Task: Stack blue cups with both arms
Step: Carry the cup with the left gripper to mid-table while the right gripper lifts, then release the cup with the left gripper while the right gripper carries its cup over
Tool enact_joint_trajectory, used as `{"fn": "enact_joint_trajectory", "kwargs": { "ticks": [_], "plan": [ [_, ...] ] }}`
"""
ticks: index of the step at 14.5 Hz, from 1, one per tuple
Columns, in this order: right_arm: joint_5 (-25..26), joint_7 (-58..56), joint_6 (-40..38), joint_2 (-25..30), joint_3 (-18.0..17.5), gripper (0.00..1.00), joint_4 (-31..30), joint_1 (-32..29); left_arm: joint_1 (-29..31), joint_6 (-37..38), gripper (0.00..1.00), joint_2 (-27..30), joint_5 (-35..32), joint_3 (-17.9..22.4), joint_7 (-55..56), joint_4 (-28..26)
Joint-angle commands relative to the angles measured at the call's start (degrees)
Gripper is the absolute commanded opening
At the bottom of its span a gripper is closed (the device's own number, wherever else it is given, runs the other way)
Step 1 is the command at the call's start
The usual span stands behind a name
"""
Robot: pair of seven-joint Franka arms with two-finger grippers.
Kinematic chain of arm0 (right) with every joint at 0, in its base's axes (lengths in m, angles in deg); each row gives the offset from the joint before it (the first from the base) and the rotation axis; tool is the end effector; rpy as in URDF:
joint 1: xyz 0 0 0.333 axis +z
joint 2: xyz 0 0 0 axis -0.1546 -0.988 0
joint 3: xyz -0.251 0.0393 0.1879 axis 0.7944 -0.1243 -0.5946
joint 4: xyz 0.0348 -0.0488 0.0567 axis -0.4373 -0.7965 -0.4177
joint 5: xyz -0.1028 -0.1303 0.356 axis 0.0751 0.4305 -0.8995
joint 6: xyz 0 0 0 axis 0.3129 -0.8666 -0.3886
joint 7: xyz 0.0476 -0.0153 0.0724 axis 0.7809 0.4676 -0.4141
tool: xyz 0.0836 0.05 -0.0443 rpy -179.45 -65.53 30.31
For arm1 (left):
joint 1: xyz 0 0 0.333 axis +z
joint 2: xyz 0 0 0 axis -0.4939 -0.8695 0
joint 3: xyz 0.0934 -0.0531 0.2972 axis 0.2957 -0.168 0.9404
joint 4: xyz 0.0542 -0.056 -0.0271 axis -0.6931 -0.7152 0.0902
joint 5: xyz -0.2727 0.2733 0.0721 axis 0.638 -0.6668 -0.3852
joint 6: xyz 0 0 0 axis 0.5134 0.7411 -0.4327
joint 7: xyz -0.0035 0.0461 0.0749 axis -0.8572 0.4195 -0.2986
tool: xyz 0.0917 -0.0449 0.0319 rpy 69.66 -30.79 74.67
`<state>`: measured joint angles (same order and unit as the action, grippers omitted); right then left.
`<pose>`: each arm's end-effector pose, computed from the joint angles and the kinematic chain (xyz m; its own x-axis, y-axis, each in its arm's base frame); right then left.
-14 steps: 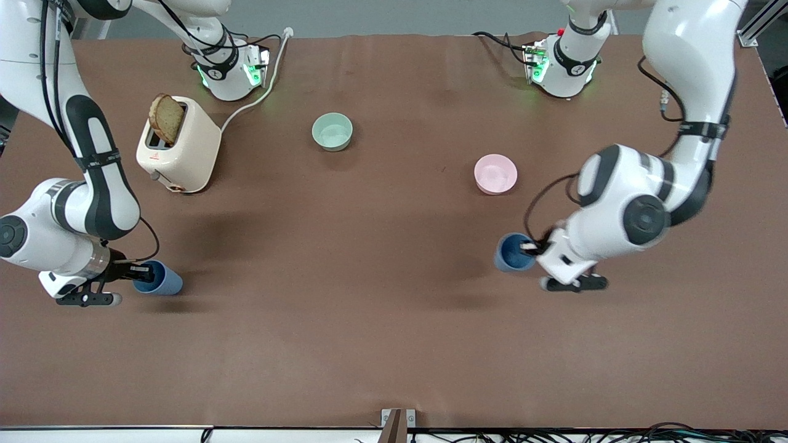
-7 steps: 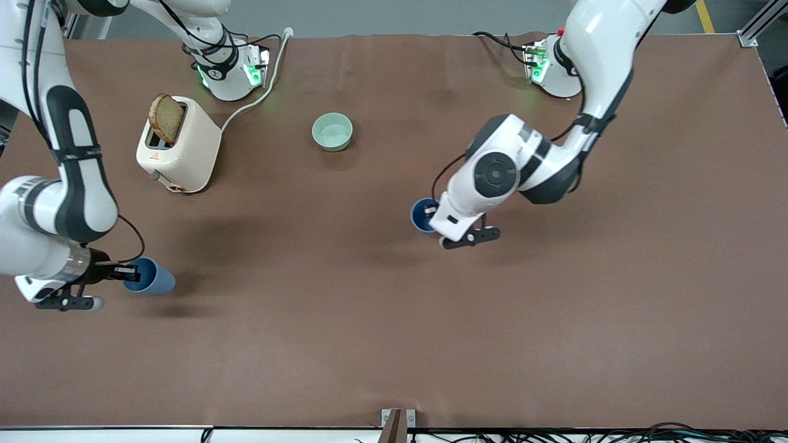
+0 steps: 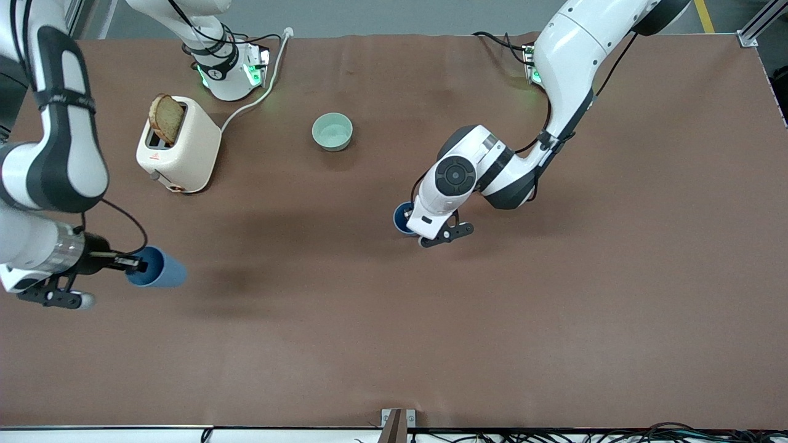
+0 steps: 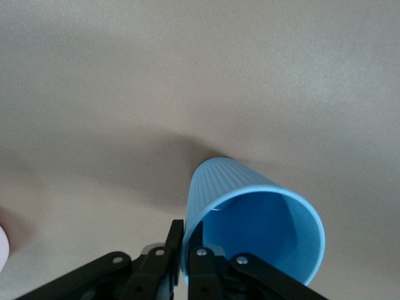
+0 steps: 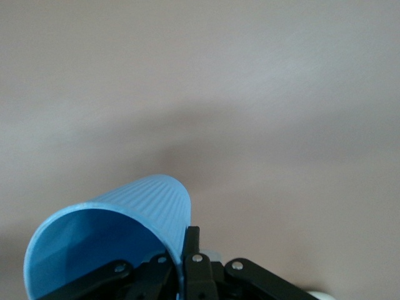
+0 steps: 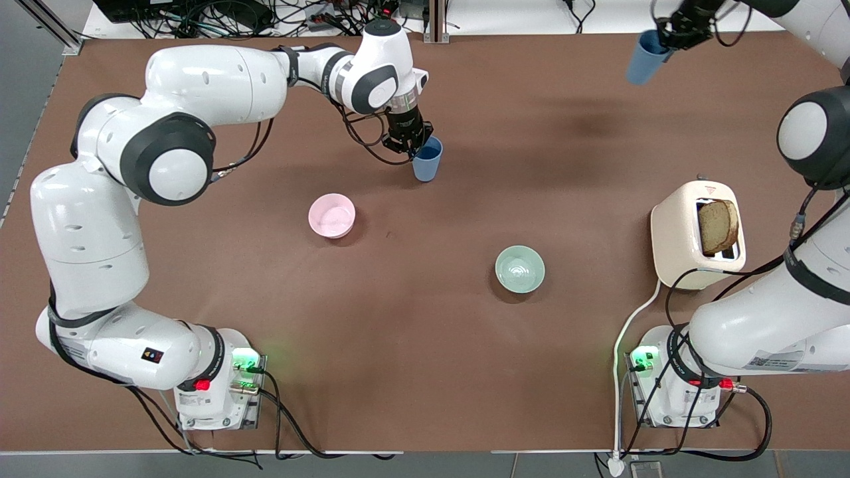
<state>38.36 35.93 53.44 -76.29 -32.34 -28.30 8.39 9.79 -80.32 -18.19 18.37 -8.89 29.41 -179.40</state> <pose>0.6690 0.0131 0.4374 0.9745 -0.2047 -0.0918 -0.2128 -0.9730 -0.0894 0.5181 -0.4471 0.2578 0.9347 0.2948 -0.1985 0.3113 -0.9486 0.0567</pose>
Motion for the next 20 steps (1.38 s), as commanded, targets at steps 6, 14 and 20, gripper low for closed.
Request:
{"fn": "enact_joint_trajectory", "kwargs": {
  "ticks": [6, 14, 20],
  "plan": [
    [0.84, 28.87, -3.05, 6.69, -24.41, 0.01, -1.28, 1.91, 6.44, 15.59, 1.00, 10.55, -9.01, 1.24, -2.78, 10.73],
    [1.36, 42.27, 14.16, -4.11, -25.85, 0.02, -0.93, 18.08, 18.92, 26.94, 1.00, 24.70, -9.29, 0.80, -21.48, 13.48],
    [5.06, 42.27, 18.22, -9.66, -25.85, 0.03, -1.02, 21.25, 18.51, 31.52, 1.00, 31.82, -0.52, 13.25, -42.31, 11.81]
  ]
}}
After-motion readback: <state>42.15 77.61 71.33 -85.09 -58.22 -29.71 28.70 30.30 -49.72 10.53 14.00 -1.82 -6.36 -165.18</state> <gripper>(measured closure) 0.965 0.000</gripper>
